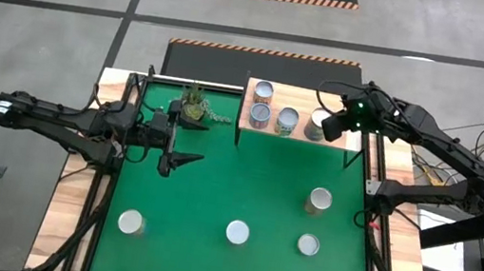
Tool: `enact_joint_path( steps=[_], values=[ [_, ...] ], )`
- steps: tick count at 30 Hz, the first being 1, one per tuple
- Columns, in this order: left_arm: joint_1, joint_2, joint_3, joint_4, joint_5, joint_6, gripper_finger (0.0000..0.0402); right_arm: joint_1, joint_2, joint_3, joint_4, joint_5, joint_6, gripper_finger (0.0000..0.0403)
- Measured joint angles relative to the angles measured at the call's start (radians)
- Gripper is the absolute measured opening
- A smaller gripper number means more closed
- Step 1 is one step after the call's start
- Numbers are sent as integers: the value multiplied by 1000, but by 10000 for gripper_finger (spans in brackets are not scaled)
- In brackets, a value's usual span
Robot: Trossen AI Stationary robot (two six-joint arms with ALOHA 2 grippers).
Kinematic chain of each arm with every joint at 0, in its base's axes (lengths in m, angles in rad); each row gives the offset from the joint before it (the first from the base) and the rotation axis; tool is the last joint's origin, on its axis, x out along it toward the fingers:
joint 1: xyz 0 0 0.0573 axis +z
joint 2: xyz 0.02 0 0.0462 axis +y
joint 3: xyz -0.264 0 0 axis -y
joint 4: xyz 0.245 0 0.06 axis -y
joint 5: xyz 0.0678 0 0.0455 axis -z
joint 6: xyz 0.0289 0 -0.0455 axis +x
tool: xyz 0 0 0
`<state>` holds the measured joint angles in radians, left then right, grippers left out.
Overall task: Pick and place cans onto a shelf
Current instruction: Put the canned peas on the shelf
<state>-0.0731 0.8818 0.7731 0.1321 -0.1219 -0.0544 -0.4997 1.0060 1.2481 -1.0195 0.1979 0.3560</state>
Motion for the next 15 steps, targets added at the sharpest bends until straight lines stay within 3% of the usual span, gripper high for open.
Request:
enact_joint_path(
  steps=[15],
  values=[
    [0, 0, 0, 0, 0, -6, 346, 77, 27, -23, 25, -12, 38, 9]
  ],
)
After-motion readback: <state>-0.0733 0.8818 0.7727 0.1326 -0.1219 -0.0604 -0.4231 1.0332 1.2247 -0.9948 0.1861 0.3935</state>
